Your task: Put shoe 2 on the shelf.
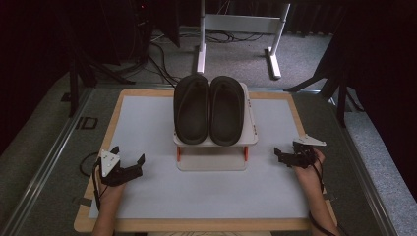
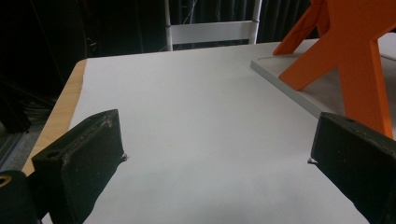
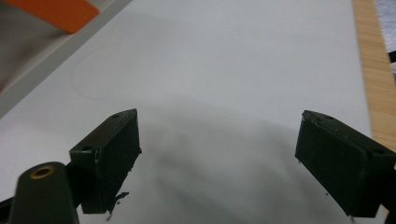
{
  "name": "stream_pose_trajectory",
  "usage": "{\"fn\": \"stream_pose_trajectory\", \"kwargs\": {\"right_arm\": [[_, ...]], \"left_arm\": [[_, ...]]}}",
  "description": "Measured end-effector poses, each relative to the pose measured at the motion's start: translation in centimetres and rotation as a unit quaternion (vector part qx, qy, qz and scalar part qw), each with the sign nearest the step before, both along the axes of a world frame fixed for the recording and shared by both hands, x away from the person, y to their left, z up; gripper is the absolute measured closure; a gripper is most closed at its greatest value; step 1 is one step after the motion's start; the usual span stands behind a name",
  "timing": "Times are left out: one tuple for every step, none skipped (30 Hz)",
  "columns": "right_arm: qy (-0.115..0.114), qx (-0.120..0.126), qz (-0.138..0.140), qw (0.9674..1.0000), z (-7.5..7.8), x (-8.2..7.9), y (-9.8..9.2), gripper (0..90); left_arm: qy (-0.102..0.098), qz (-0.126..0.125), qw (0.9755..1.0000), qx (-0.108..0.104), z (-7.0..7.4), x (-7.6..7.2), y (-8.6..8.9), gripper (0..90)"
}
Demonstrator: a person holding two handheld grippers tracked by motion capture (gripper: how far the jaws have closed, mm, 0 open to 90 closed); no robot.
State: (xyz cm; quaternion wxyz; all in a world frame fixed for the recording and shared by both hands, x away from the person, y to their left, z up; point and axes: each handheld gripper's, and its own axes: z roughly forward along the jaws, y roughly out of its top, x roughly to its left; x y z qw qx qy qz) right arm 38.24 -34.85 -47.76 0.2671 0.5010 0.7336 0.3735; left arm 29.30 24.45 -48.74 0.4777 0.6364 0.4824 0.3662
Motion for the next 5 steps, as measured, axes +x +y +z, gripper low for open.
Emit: {"fn": "stream_pose_trajectory", "kwargs": {"right_arm": [[0.0, 0.001, 0.0, 1.0, -0.01, 0.02, -0.05, 13.3], [-0.001, 0.001, -0.002, 1.0, -0.02, 0.02, -0.06, 13.4], [0.0, 0.001, -0.002, 1.0, -0.03, 0.03, -0.07, 13.4], [0.001, 0.001, -0.002, 1.0, -0.04, 0.05, -0.07, 13.4], [0.001, 0.001, -0.002, 1.0, -0.04, 0.05, -0.07, 13.4]], "left_arm": [[0.0, 0.0, 1.0, 0.0, 0.0, 0.0, 0.0, 2.2], [-0.001, 0.0, 1.0, 0.002, 0.0, -0.01, -0.04, 2.2], [0.0, 0.0, 1.0, 0.002, 0.0, -0.01, -0.05, 2.2], [0.0, 0.0, 1.0, 0.002, 0.0, -0.01, -0.04, 2.2], [0.0, 0.0, 1.0, 0.002, 0.0, -0.01, -0.04, 2.2]]}}
